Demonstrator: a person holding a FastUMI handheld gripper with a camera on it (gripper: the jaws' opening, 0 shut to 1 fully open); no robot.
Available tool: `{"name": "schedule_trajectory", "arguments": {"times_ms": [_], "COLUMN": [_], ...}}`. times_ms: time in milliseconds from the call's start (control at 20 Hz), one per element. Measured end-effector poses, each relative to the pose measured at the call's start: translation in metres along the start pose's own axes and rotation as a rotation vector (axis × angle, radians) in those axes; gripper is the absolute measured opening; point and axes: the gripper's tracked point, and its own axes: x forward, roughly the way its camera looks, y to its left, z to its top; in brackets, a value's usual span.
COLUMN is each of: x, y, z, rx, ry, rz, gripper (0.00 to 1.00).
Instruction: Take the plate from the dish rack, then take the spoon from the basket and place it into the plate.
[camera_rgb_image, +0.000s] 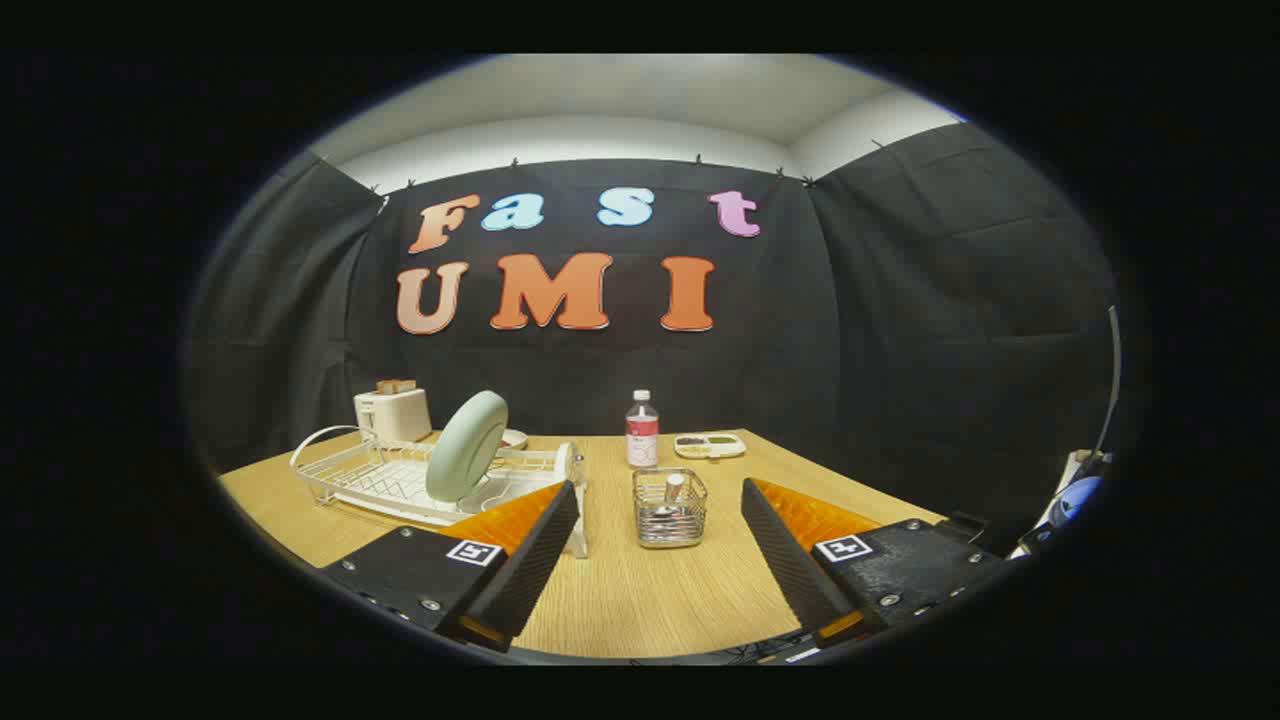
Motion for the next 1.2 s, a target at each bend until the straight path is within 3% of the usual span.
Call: {"name": "schedule_trajectory", "arguments": {"times_ms": [1200], "x": [0.032], "y": [0.032], "z": [-0.006], "rx": [-0.046], "ry": [0.049], "rz": [0.044], "gripper": [0.98]}}
